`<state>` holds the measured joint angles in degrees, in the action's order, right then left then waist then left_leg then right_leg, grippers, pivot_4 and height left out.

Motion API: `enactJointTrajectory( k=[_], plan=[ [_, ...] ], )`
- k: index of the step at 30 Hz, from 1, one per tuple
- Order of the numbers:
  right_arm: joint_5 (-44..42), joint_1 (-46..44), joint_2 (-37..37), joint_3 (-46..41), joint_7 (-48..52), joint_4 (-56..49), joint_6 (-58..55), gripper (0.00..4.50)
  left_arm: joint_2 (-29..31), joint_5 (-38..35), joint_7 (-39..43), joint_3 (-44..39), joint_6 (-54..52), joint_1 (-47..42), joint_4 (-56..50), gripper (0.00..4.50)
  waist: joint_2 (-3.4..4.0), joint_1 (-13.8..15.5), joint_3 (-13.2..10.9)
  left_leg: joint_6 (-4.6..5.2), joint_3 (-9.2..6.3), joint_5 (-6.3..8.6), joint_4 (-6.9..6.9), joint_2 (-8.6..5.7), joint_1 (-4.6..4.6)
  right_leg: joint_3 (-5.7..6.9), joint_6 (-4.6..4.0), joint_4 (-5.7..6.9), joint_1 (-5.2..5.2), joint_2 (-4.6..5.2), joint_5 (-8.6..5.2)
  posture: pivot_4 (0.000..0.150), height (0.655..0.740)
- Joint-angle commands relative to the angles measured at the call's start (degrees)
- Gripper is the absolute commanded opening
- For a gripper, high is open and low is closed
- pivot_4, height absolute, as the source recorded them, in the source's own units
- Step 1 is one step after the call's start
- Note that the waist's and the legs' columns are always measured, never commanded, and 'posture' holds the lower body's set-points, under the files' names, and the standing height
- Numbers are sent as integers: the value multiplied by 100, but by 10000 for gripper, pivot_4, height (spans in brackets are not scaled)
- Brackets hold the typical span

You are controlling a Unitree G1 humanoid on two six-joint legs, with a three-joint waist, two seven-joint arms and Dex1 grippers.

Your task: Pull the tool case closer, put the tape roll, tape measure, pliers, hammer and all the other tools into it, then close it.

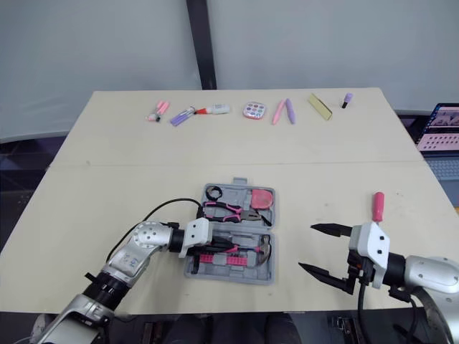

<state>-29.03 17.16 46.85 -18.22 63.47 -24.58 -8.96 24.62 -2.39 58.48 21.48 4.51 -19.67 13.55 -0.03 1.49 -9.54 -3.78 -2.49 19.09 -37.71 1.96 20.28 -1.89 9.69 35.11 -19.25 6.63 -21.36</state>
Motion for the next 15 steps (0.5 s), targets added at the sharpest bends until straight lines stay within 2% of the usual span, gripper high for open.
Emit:
enactJointTrajectory(
  k=[1, 8, 11, 15],
  plan=[
    [-92, 10, 40, -140, -1, -180, -9, 45000, 163, 666, -36, 488, -177, 362, 545, 450, 6, 0, 10, 0, 0, 0, 0, 0, -1, 0, 0, 0, 1, 0, 0, 1500, 7400],
    [-87, -28, 33, -121, -23, -175, -18, 45000, 198, 801, -162, 648, -73, 419, 809, 450, 21, 4, 61, 2, 0, 1, 16, 0, -25, 1, 0, -25, 34, 0, 0, 1500, 7400],
    [-82, -48, 35, -111, -19, -160, -18, 45000, 201, 845, -196, 703, -56, 458, 841, 450, 12, -6, 74, 3, 5, 3, 49, 0, -83, 0, 0, -55, 87, 0, 0, 1500, 7400],
    [-77, -73, 35, -92, -17, -151, -28, 45000, 170, 858, -236, 723, -61, 519, 912, 450, 12, -9, 102, 2, 7, 4, 62, 1, -92, -2, -1, -65, 92, 0, -1, 1500, 7400]
  ],
)
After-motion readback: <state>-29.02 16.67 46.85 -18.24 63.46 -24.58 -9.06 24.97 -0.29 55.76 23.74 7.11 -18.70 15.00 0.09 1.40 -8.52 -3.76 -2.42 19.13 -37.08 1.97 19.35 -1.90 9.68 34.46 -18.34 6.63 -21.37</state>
